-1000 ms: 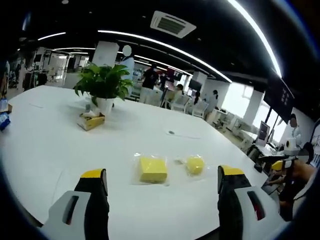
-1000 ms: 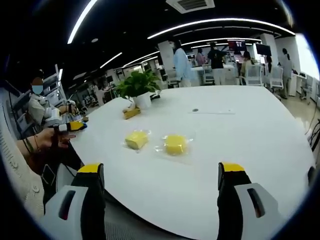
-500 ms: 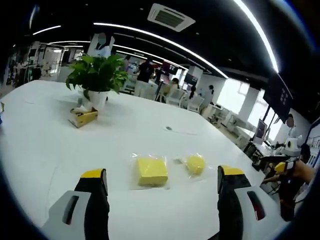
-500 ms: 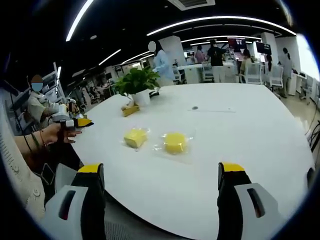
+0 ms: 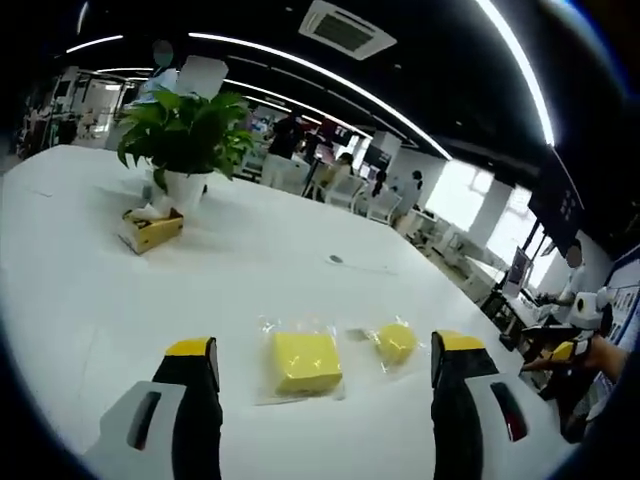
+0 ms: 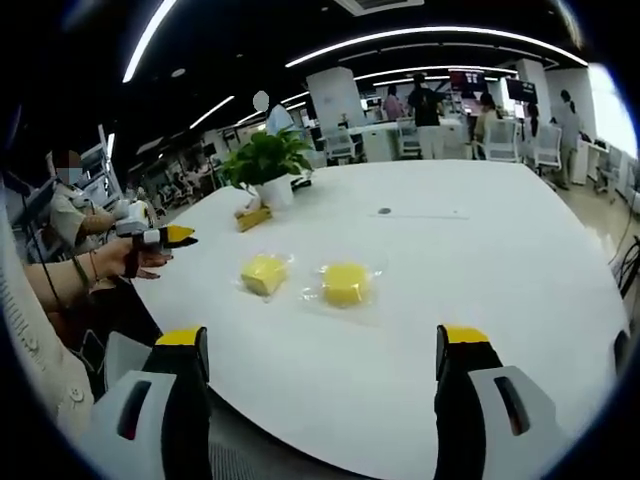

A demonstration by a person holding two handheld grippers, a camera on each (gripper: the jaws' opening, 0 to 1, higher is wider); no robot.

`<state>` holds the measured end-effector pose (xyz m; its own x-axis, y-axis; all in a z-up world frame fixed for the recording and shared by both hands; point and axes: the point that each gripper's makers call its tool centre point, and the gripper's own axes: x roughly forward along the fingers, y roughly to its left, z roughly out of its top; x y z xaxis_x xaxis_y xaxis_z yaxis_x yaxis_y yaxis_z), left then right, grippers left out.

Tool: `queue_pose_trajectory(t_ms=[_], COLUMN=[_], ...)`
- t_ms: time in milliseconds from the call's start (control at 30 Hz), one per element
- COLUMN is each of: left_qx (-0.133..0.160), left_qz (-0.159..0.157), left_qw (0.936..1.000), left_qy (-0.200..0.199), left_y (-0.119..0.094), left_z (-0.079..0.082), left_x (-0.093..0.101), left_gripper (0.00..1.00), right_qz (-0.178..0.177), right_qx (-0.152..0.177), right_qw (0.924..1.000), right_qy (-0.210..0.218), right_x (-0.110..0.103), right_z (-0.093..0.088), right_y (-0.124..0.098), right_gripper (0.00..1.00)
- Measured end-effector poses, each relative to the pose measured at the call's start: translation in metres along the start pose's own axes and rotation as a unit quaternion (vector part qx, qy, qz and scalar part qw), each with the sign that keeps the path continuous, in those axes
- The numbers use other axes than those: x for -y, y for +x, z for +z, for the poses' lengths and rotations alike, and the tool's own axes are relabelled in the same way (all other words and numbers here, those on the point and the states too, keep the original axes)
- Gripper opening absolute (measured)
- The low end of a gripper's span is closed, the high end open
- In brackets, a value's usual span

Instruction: Compare the silicone blocks by pressing each to a similar depth, holding the contact briefly, and releasing to observe deformation and rebound differences across the visible hardness samples.

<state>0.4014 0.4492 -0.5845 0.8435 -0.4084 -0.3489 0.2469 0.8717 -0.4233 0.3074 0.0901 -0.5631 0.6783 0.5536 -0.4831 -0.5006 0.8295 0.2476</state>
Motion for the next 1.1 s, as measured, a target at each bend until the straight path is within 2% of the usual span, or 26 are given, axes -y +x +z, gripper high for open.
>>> queue_pose_trajectory(t_ms=[267,533,900,1100], left_qx=[-0.025,-0.032,-0.041,-0.049], left_qz=[-0.013,-0.025,-0.024,-0.024], left_qw=[0.9996,0.9978,0.9946,0.9936], left_qy=[0.002,-0.052,-0.092,-0.099], left_y=[0.021,0.039,0.061,0.078], left_z=[-0.006,-0.013,-0.024,-0.030], left_x=[0.001,-0.009,-0.027,-0.043], left_gripper=[0.85,0.82,0.81,0.80], right_qz=[-0.008,-0.015,-0.024,-0.029], right_qx=[-0.007,-0.015,-0.030,-0.037], right_qw=[0.9999,0.9998,0.9992,0.9988], right_qy=[0.002,0.003,0.008,0.010], right_x=[0.004,0.009,0.014,0.016], right_z=[0.001,-0.001,-0.007,-0.006], right_y=[0.005,0.011,0.016,0.019], right_gripper=[0.88,0.88,0.87,0.87])
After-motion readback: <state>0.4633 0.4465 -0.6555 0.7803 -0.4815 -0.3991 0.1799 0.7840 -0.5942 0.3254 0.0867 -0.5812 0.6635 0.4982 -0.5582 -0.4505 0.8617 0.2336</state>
